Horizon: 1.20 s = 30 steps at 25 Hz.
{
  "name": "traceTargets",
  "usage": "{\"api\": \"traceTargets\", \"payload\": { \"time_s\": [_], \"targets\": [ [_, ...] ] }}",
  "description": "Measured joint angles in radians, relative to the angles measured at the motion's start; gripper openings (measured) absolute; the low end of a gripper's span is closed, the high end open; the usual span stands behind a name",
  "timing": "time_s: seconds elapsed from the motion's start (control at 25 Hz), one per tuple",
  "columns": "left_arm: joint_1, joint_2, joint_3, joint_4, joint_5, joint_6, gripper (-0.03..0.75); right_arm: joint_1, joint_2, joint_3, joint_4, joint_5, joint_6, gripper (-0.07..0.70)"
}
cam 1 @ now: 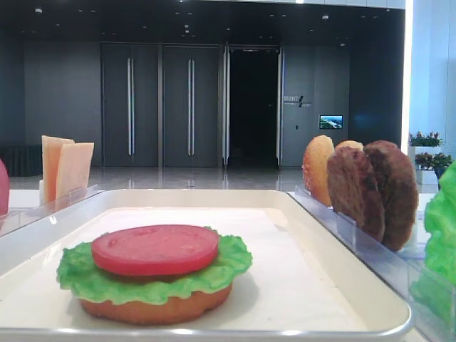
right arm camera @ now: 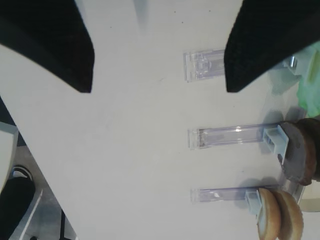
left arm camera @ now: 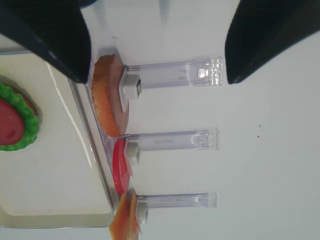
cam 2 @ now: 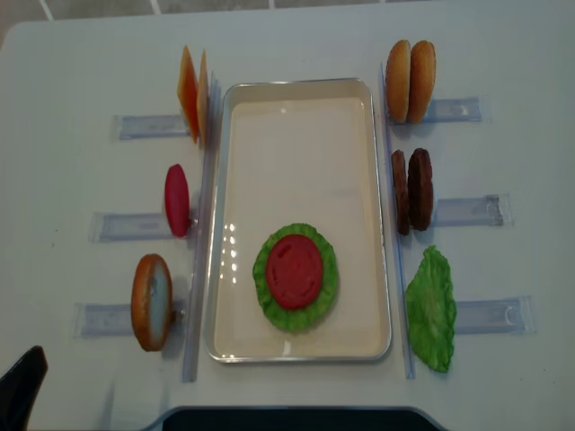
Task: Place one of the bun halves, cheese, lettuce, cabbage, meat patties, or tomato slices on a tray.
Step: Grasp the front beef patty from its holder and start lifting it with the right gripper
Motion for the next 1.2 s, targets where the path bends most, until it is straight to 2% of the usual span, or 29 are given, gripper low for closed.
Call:
{"api": "traceTargets", "payload": {
  "time_s": [1.2],
  "targets": [
    [0.0, 0.0, 0.0, 0.0, 0.0, 0.0, 0.639, 0.0, 0.0, 0.0, 0.0, 0.0, 0.0, 0.541]
  ]
}}
